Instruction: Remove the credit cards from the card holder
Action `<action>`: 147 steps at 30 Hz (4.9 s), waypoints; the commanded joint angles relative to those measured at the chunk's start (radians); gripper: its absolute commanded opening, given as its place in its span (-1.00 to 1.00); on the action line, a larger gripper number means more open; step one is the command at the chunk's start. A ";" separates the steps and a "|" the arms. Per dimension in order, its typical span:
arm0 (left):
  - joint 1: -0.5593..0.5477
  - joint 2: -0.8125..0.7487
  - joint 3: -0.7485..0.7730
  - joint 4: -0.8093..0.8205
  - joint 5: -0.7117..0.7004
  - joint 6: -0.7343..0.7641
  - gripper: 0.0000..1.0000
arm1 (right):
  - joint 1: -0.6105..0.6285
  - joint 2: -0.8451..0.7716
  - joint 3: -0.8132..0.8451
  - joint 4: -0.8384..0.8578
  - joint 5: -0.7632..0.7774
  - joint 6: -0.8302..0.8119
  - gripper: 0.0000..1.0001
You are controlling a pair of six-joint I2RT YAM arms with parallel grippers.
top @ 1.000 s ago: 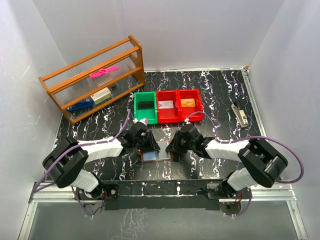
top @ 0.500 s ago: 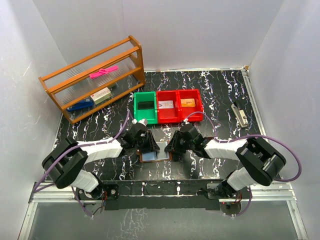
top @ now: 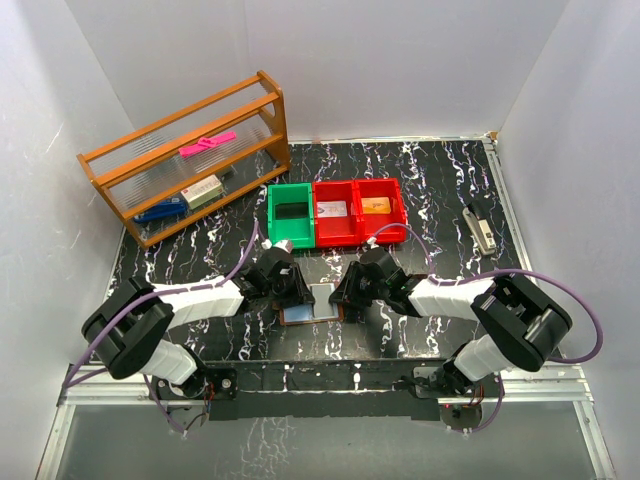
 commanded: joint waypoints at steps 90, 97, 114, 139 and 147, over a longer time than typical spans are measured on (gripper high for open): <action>-0.006 -0.018 -0.023 -0.057 -0.059 -0.009 -0.43 | 0.005 0.001 0.157 -0.129 -0.067 -0.091 -0.56; -0.005 -0.019 -0.019 -0.057 -0.052 -0.003 -0.43 | 0.005 0.061 0.135 -0.082 -0.083 -0.082 -0.60; -0.006 -0.034 -0.015 -0.135 -0.133 0.019 -0.31 | 0.006 0.154 0.120 -0.129 -0.021 -0.068 -0.69; -0.005 -0.069 -0.082 -0.047 -0.118 -0.050 -0.22 | 0.006 0.155 0.105 -0.112 -0.053 -0.092 -0.72; -0.005 0.022 -0.072 0.008 -0.047 -0.046 -0.56 | 0.007 0.145 0.105 -0.002 -0.198 -0.116 -0.72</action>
